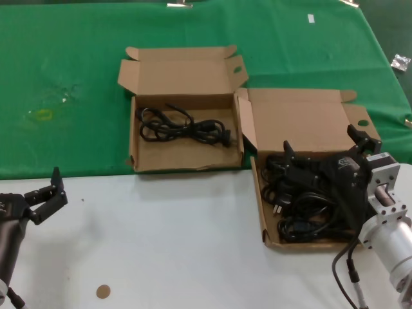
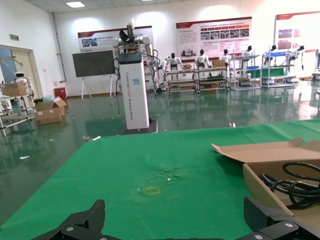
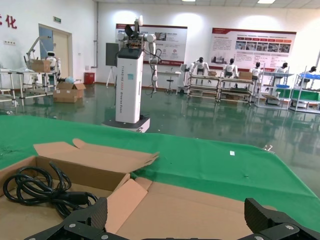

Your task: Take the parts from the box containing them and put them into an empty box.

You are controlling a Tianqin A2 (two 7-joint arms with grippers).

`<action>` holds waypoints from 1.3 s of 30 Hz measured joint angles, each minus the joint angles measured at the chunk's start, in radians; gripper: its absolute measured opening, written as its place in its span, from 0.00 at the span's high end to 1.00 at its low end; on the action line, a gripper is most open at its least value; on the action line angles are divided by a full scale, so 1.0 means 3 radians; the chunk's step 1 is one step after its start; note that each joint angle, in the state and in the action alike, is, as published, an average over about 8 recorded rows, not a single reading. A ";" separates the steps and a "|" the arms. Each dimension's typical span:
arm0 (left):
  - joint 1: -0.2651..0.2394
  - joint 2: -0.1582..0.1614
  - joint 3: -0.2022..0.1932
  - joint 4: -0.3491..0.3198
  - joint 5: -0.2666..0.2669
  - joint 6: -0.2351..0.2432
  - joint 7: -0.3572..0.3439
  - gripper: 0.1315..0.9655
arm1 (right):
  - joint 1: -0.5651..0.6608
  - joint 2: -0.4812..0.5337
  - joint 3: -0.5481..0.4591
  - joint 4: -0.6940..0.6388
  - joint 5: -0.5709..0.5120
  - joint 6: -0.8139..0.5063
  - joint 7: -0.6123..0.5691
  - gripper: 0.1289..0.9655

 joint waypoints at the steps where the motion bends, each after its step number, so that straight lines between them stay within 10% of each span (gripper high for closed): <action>1: 0.0000 0.0000 0.0000 0.0000 0.0000 0.0000 0.0000 0.00 | 0.0000 0.0000 0.0000 0.0000 0.0000 0.0000 0.0000 0.00; 39: 0.0000 0.0000 0.0000 0.0000 0.0000 0.0000 0.0000 0.00 | 0.0000 0.0000 0.0000 0.0000 0.0000 0.0000 0.0000 0.00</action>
